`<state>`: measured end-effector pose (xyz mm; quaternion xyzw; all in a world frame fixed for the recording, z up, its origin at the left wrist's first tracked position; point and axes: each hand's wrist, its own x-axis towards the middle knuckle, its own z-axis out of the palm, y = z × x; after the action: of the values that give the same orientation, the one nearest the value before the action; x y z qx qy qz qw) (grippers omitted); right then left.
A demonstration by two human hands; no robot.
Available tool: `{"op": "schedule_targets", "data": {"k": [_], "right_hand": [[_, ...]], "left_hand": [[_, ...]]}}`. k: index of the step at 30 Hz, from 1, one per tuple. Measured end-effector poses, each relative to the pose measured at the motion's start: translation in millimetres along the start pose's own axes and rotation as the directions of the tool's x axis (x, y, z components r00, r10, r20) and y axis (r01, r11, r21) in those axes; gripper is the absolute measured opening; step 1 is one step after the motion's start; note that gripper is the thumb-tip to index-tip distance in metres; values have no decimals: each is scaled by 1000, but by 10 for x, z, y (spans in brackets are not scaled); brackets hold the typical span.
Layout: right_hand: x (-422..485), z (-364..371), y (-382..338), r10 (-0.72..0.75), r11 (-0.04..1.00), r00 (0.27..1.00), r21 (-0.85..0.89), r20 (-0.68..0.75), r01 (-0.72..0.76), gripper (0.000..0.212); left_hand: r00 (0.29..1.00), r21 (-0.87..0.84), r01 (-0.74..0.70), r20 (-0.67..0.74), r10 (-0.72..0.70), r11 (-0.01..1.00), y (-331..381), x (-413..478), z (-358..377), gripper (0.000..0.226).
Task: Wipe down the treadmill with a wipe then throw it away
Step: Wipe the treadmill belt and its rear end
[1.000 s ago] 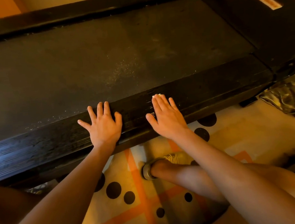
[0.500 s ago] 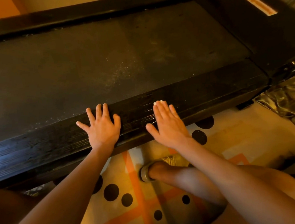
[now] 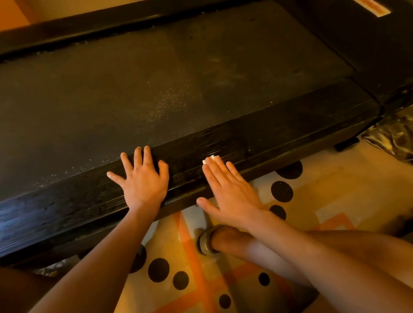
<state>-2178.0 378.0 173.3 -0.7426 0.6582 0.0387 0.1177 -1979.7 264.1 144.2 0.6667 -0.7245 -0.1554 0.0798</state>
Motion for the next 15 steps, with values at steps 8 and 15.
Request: {"op": "schedule_targets", "data": {"k": [8,15], "right_hand": [[125,-76,440,310,951,948,0,-77,-311,80],[1,36,-142,129,990,992,58,-17,-127,77]], "left_hand": [[1000,1,-3,0,3,1000,0,11,3,65],[1000,-1,-4,-1,4,1000,-3,-1,2,64]]}}
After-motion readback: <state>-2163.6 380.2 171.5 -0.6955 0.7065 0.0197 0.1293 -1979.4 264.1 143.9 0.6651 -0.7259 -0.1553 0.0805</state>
